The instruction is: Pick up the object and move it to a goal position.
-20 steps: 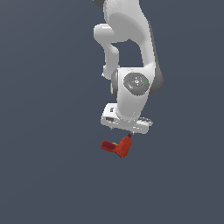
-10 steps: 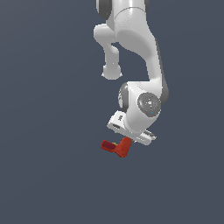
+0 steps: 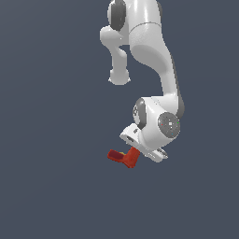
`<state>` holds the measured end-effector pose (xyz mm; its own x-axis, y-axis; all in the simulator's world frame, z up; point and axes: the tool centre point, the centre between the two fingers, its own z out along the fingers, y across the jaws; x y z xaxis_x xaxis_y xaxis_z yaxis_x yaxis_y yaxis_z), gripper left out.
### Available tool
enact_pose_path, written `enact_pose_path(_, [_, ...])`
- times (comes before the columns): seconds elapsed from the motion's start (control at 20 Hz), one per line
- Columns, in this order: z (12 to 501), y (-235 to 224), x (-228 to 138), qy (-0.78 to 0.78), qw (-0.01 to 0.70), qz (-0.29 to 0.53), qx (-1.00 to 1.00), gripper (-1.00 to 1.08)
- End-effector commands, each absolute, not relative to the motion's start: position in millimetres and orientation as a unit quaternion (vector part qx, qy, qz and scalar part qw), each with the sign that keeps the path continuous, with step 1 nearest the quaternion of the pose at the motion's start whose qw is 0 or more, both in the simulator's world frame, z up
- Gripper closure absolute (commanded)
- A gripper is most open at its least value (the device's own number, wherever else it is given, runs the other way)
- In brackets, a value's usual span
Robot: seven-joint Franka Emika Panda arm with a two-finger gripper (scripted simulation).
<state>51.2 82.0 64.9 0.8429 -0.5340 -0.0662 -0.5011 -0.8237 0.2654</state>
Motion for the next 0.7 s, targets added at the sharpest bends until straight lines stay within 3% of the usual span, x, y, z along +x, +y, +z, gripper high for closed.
enact_pose_path(0.0, [60,84,52,-0.283,0.127,-0.069,0.948,-1.0])
enact_pose_path(0.65, [45,85,50,-0.293,0.134,-0.069,0.944,-1.0])
